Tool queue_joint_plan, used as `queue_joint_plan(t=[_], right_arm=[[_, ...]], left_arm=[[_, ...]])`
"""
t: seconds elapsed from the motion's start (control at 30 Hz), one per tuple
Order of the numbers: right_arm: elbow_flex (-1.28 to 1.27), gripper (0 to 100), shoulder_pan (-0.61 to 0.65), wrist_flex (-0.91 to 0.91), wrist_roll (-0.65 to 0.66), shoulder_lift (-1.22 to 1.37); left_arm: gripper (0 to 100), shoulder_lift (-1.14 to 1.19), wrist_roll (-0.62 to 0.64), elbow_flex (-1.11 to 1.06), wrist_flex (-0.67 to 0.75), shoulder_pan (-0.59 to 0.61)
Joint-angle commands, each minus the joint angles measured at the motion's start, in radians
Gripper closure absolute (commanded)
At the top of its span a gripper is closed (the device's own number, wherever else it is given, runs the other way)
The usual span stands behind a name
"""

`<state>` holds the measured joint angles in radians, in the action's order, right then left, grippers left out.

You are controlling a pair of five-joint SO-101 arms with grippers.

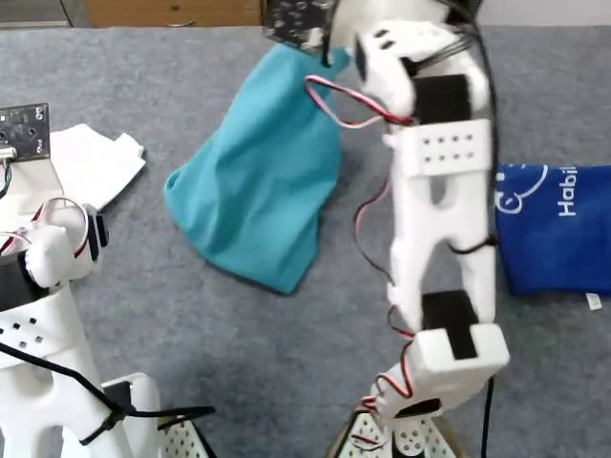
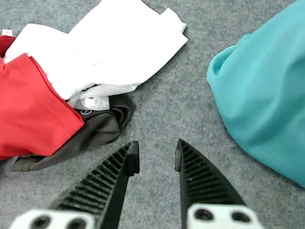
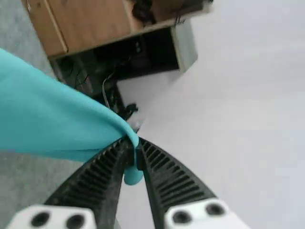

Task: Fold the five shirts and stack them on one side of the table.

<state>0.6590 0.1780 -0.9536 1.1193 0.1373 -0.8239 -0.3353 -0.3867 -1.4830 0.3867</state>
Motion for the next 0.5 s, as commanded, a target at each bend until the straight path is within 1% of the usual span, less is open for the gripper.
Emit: queue_joint_plan(t=[0.0, 0.1, 0.2, 0.27, 0.37, 0.47], right_arm=[[0.127, 99.7, -0.076, -0.112, 0.008, -0.139], [0.211, 99.7, -0.145, -0.222, 0.014, -0.228], [0.297, 99.6, -0.156, -0.318, 0.015, -0.317], [0.349, 99.6, -0.101, -0.35, 0.017, -0.367], [0.392, 99.6, 0.039, -0.35, 0.029, -0.426], [0.392, 99.6, 0.163, -0.252, 0.029, -0.446]], left_arm=[[86, -0.016, 0.006, 0.006, 0.015, -0.015], [86, -0.016, 0.006, 0.006, 0.014, -0.04], [86, -0.016, 0.006, 0.006, 0.014, -0.058], [86, -0.016, 0.006, 0.006, 0.014, -0.069], [86, -0.016, 0.006, 0.011, 0.014, -0.078], [86, -0.016, 0.006, 0.011, 0.014, -0.072]])
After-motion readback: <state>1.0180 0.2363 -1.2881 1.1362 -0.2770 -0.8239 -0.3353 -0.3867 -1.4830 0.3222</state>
